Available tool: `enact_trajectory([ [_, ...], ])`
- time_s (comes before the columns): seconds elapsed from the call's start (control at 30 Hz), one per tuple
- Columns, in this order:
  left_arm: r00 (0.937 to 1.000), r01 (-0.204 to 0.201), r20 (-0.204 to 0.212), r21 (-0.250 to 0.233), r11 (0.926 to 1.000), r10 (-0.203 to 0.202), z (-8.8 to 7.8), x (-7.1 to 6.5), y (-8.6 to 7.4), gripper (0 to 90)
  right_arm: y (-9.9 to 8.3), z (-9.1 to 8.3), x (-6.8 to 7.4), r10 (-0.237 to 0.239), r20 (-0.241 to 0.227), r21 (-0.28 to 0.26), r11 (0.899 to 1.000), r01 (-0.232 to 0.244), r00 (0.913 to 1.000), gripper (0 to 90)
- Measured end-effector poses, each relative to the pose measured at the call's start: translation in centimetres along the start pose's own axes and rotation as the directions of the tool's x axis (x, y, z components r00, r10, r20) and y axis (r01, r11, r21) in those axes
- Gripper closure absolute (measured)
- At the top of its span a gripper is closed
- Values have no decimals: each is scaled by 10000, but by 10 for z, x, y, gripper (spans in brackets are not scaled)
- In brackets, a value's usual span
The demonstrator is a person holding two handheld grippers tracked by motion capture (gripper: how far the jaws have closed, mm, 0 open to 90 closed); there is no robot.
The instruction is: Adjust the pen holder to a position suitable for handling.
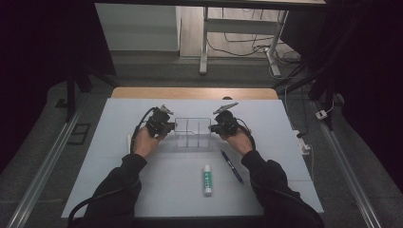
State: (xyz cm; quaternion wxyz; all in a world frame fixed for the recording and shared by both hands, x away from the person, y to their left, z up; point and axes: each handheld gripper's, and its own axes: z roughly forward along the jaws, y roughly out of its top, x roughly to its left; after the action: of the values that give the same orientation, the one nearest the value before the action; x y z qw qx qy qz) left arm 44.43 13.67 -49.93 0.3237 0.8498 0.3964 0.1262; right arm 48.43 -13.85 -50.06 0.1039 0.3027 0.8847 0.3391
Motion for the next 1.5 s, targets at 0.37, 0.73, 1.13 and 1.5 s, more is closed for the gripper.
enact_trajectory([
  [0.37,9999,47,152,96,9999,-48,-8,-11,-10,887,-7,-7,12,-142,-155,137,9998,144,9998,897],
  [0.73,9998,70,188,172,9998,-73,-17,-20,-18,887,-12,-13,24,-235,-301,217,9995,242,9993,897],
  [1.13,9998,173,136,-339,9993,-168,-40,-17,-25,803,-14,-31,21,262,-10,-303,9992,-262,9997,784],
  [1.5,9980,494,418,-735,9961,-464,-71,-21,-47,577,-20,-55,27,329,142,-497,9982,-321,9994,550],
])
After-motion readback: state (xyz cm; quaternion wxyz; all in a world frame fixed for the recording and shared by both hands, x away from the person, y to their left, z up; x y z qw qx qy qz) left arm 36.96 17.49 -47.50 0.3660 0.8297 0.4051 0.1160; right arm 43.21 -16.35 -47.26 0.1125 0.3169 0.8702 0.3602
